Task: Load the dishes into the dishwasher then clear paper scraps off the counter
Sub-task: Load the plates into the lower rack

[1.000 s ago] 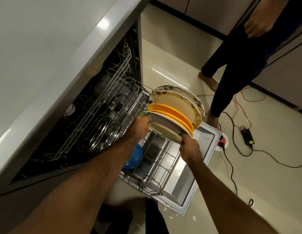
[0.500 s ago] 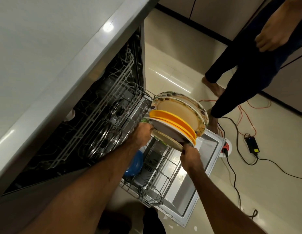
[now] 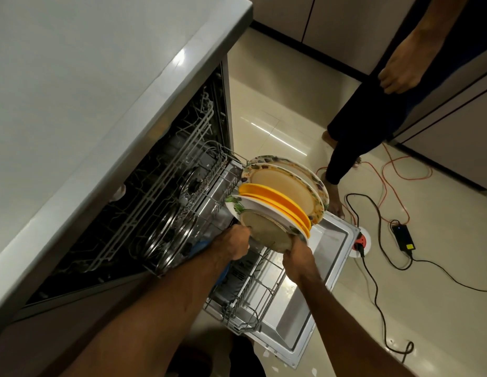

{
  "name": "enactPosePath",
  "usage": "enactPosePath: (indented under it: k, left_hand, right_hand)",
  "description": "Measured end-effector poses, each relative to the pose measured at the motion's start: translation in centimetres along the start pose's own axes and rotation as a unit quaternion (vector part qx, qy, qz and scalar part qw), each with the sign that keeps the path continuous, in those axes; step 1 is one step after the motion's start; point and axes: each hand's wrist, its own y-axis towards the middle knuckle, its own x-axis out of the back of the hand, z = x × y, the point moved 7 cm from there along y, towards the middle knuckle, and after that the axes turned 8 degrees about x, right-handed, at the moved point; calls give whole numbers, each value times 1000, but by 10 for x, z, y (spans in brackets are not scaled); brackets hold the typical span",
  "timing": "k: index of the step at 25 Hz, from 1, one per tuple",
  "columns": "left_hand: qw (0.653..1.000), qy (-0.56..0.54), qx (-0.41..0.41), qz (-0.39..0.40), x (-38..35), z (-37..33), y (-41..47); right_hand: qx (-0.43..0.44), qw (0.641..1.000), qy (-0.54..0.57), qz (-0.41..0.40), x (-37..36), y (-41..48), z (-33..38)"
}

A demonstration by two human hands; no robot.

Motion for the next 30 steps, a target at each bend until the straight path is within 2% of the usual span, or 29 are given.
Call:
enactPosePath:
  k: [4,10,14,20,24,30]
  left_hand:
    - [1000,16,-6,-14,12,-3,-41]
    - [989,72,-38,-120,77,-11,-120]
    - [972,150,-61,-172,111,-11,-178]
    - [920,282,-90,-255,175,-6,-274]
    - [903,259,-65,-336,218,31,-337]
    - [894,236,38,-378,246,121,-411]
  right_hand:
    - [40,999,6,9,14,-29,31]
    - [98,995,-21,-1,51,-68,107]
    - [181,981,-53,-31,77,-108,171]
    - [369,919,-134,-41,104,-171,280]
    - [457,874,-160,-47,112,-197,347]
    - [558,808,-190,-3,74,-234,455]
